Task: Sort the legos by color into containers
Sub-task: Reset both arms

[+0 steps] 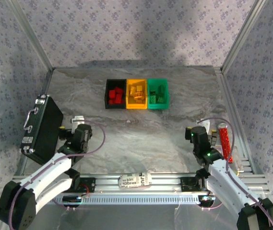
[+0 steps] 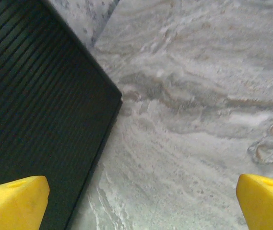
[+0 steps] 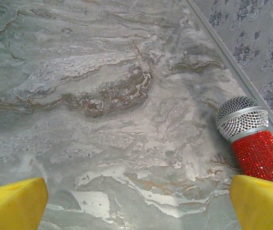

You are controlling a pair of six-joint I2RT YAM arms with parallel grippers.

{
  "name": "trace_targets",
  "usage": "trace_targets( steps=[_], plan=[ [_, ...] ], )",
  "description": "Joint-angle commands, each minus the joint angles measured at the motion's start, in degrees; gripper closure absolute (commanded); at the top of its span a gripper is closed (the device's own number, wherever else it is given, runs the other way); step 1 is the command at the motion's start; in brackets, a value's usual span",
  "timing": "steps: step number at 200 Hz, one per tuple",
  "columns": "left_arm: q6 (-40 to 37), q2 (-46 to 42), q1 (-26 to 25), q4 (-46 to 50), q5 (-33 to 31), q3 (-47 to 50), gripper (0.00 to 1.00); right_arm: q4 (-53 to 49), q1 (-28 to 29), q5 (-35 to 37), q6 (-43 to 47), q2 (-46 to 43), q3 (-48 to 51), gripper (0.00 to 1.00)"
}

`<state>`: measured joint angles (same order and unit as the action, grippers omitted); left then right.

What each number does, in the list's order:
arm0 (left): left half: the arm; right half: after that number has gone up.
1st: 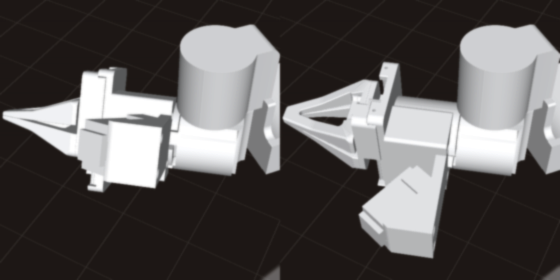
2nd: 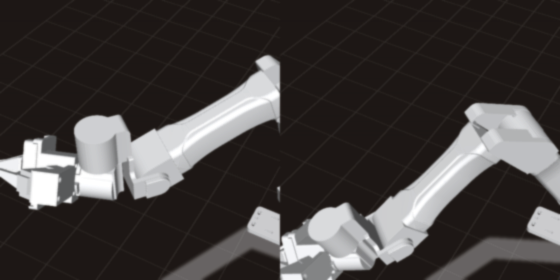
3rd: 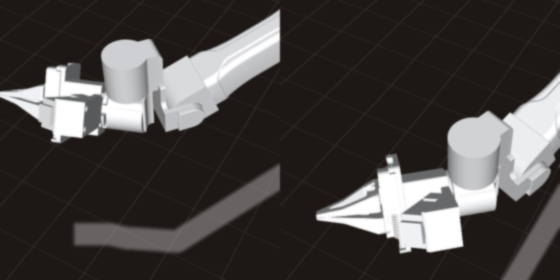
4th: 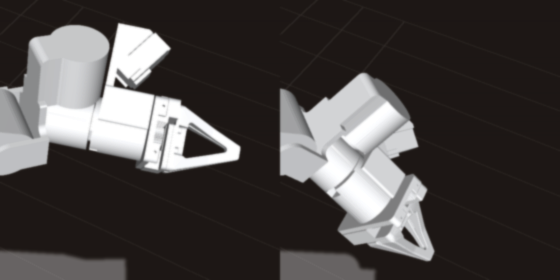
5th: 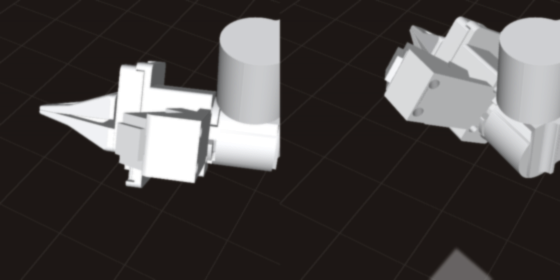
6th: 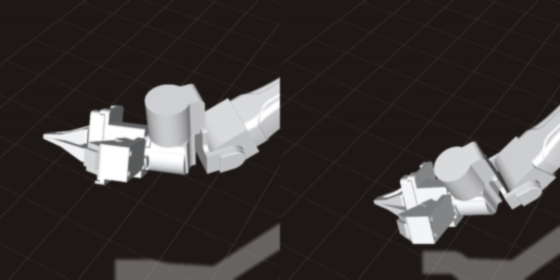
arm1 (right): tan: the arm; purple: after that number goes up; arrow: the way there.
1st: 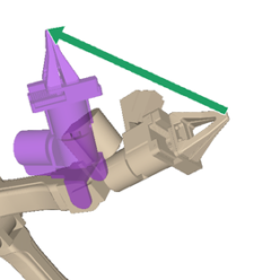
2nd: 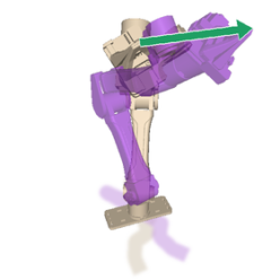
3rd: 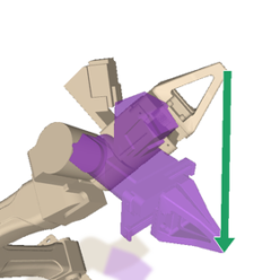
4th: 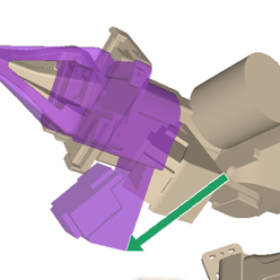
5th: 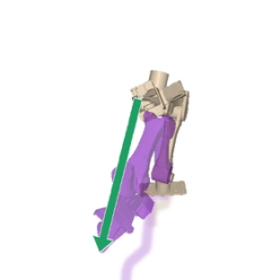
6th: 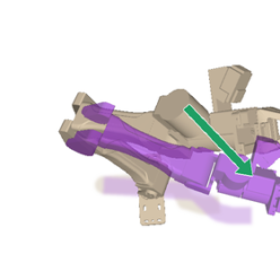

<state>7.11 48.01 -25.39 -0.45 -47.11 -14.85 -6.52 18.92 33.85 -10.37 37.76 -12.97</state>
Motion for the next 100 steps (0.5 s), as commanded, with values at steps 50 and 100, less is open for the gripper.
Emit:
trace_targets(
  steps=[50, 100],
  plan=[
    [-2.5, 18.2, 18.2, -52.9, 21.6, 7.3, 0.0, 51.0, -12.8, -9.3, 3.8, 22.2, 6.4, 0.01],
    [-5.8, 44.4, 23.6, -77.8, 33.4, 3.9, 0.0, 71.1, -13.4, -16.3, 15.7, 50.8, -1.2, 0.01]
  ],
)
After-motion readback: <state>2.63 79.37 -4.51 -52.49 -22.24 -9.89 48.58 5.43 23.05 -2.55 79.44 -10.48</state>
